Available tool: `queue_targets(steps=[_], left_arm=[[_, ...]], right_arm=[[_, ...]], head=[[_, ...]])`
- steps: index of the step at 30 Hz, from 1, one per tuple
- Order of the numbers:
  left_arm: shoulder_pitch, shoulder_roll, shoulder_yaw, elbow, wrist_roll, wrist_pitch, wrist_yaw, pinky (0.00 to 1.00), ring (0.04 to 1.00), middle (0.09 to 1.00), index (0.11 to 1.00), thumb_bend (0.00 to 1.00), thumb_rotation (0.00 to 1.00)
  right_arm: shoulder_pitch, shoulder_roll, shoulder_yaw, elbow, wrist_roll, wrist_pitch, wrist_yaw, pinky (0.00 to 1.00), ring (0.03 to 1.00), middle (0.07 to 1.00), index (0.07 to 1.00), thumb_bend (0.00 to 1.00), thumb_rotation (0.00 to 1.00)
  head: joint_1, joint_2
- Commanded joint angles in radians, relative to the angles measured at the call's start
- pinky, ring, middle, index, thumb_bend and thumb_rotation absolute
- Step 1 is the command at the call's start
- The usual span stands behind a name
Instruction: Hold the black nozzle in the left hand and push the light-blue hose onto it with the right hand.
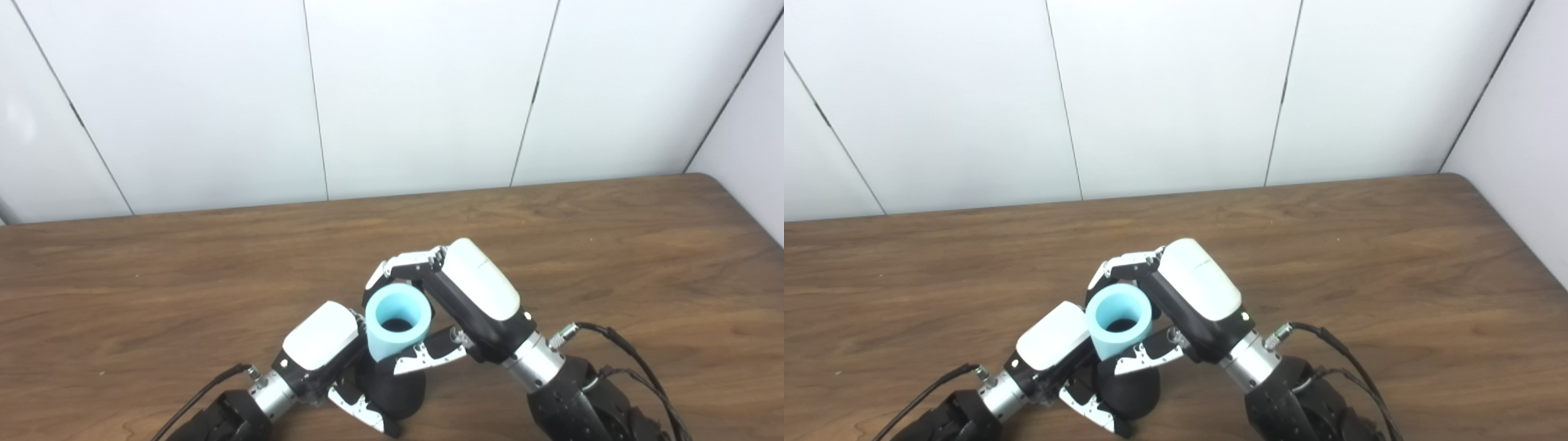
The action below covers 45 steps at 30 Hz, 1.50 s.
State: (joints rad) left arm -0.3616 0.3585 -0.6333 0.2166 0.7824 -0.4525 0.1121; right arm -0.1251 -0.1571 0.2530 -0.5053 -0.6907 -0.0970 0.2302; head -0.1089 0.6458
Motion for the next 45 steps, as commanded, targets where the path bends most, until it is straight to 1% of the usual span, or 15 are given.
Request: queue_targets(steps=[1, 5, 10, 22, 26, 31, 33, 34, 35, 36, 37, 38, 40, 43, 45], left_arm=[[0.039, -0.001, -0.024, 0.019, 0.024, -0.015, -0.036, 0.09, 0.147, 0.209, 0.482, 0.52, 0.04], [0.041, -0.002, -0.020, 0.016, 0.023, -0.013, -0.044, 0.09, 0.147, 0.209, 0.483, 0.52, 0.04], [0.043, -0.001, -0.016, 0.004, 0.027, -0.012, -0.053, 0.10, 0.152, 0.218, 0.483, 0.52, 0.04], [0.049, -0.002, -0.009, 0.000, 0.029, -0.012, -0.056, 0.09, 0.147, 0.208, 0.483, 0.52, 0.04], [0.050, -0.002, -0.006, -0.006, 0.030, -0.010, -0.066, 0.09, 0.147, 0.209, 0.483, 0.52, 0.04], [0.050, -0.002, -0.005, -0.002, 0.031, -0.012, -0.061, 0.10, 0.150, 0.214, 0.483, 0.52, 0.04], [0.047, -0.001, -0.006, 0.003, 0.034, -0.014, -0.058, 0.10, 0.159, 0.229, 0.483, 0.52, 0.04], [0.047, 0.000, -0.007, 0.004, 0.036, -0.014, -0.057, 0.11, 0.164, 0.235, 0.483, 0.52, 0.04], [0.046, 0.000, -0.008, 0.005, 0.038, -0.014, -0.054, 0.11, 0.165, 0.237, 0.483, 0.52, 0.04], [0.045, 0.001, -0.010, 0.006, 0.040, -0.015, -0.050, 0.10, 0.160, 0.230, 0.483, 0.52, 0.04], [0.045, 0.002, -0.012, 0.007, 0.041, -0.015, -0.047, 0.10, 0.156, 0.224, 0.483, 0.52, 0.04], [0.044, 0.002, -0.013, 0.008, 0.042, -0.016, -0.045, 0.10, 0.154, 0.221, 0.483, 0.52, 0.04], [0.044, 0.002, -0.014, 0.009, 0.040, -0.016, -0.042, 0.10, 0.162, 0.237, 0.483, 0.52, 0.04], [0.043, 0.003, -0.015, 0.010, 0.039, -0.016, -0.045, 0.12, 0.183, 0.265, 0.483, 0.52, 0.04], [0.042, 0.004, -0.018, 0.014, 0.034, -0.016, -0.040, 0.11, 0.180, 0.259, 0.483, 0.52, 0.04]], right_arm=[[-0.017, -0.001, -0.003, -0.007, -0.010, -0.015, -0.010, 0.25, 0.368, 0.497, 0.470, 0.53, 0.00], [-0.020, -0.001, -0.004, 0.004, -0.018, -0.025, -0.021, 0.23, 0.353, 0.493, 0.475, 0.53, 0.00], [-0.019, 0.003, -0.008, 0.006, -0.025, -0.021, -0.019, 0.26, 0.379, 0.488, 0.481, 0.53, 0.00], [-0.028, 0.006, -0.007, -0.004, -0.033, 0.037, 0.026, 0.24, 0.360, 0.477, 0.494, 0.53, 0.00], [-0.025, 0.007, -0.009, -0.004, -0.026, 0.030, 0.021, 0.26, 0.376, 0.484, 0.484, 0.53, 0.00], [-0.020, 0.008, -0.010, -0.004, -0.031, 0.019, 0.009, 0.24, 0.363, 0.484, 0.486, 0.53, 0.00], [-0.020, 0.009, -0.011, -0.005, -0.031, 0.018, 0.008, 0.27, 0.391, 0.486, 0.483, 0.53, 0.00], [-0.020, 0.010, -0.011, -0.007, -0.032, 0.023, 0.011, 0.32, 0.430, 0.485, 0.485, 0.53, 0.00], [-0.019, 0.011, -0.012, -0.010, -0.034, 0.030, 0.017, 0.35, 0.449, 0.485, 0.486, 0.53, 0.00], [-0.019, 0.012, -0.012, -0.015, -0.036, 0.039, 0.023, 0.37, 0.469, 0.505, 0.486, 0.52, 0.07], [-0.018, 0.013, -0.013, -0.018, -0.036, 0.047, 0.028, 0.40, 0.494, 0.529, 0.517, 0.81, 0.17], [-0.017, 0.014, -0.013, -0.021, -0.033, 0.054, 0.033, 0.42, 0.507, 0.542, 0.532, 0.90, 0.22], [-0.017, 0.014, -0.013, -0.027, -0.027, 0.066, 0.041, 0.44, 0.533, 0.576, 0.568, 0.98, 0.32], [-0.017, 0.013, -0.012, -0.031, -0.033, 0.071, 0.041, 0.45, 0.547, 0.597, 0.589, 1.00, 0.40], [-0.018, 0.013, -0.012, -0.032, -0.033, 0.073, 0.038, 0.45, 0.553, 0.604, 0.595, 1.00, 0.43]], head=[[0.000, 0.000], [0.000, 0.000], [0.001, 0.005], [0.000, 0.008], [0.000, 0.008], [0.000, 0.005], [0.000, 0.005], [-0.001, 0.005], [-0.001, 0.005], [-0.001, 0.005], [-0.001, 0.005], [-0.001, 0.005], [-0.002, 0.005], [-0.002, 0.005], [-0.002, 0.005]])
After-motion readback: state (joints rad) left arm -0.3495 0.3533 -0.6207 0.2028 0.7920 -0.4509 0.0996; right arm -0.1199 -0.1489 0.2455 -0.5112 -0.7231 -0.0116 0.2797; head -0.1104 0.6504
